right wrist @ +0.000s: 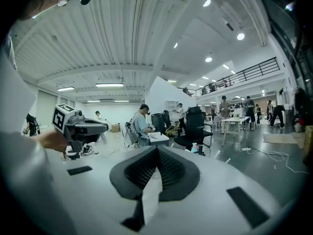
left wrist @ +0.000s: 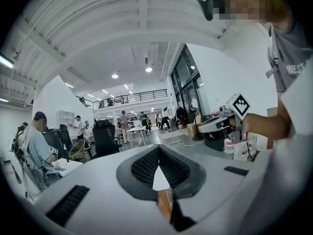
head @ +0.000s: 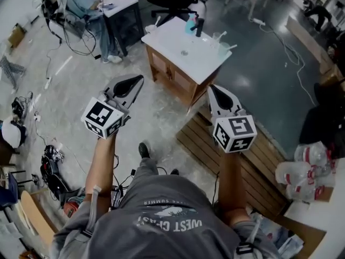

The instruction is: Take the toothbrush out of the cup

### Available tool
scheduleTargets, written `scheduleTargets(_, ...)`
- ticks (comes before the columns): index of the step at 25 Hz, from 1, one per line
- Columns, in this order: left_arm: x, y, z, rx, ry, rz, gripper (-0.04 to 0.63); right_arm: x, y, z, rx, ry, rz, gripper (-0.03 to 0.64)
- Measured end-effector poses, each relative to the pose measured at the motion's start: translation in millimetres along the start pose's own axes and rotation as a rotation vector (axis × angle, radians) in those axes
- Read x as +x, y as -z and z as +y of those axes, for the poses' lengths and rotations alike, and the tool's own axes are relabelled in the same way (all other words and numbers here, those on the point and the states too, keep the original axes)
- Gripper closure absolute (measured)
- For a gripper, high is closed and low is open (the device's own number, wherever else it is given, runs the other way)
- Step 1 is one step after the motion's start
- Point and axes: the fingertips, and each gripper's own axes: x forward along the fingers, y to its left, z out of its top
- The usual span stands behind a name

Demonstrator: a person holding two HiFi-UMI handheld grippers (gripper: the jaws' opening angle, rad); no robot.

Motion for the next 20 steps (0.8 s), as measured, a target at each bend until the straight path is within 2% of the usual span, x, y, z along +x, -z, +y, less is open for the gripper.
scheduleTargets(7,27,6,48,-0.009,0.071,-0.045,0.596,36,-11,-8,-0.010,0.087,0.009,0.607)
scheduleTargets(20,54,26,155,-0.009,0.199,-0.075,0.597,127,-29,2,0.019,0.226,0.007,0.607)
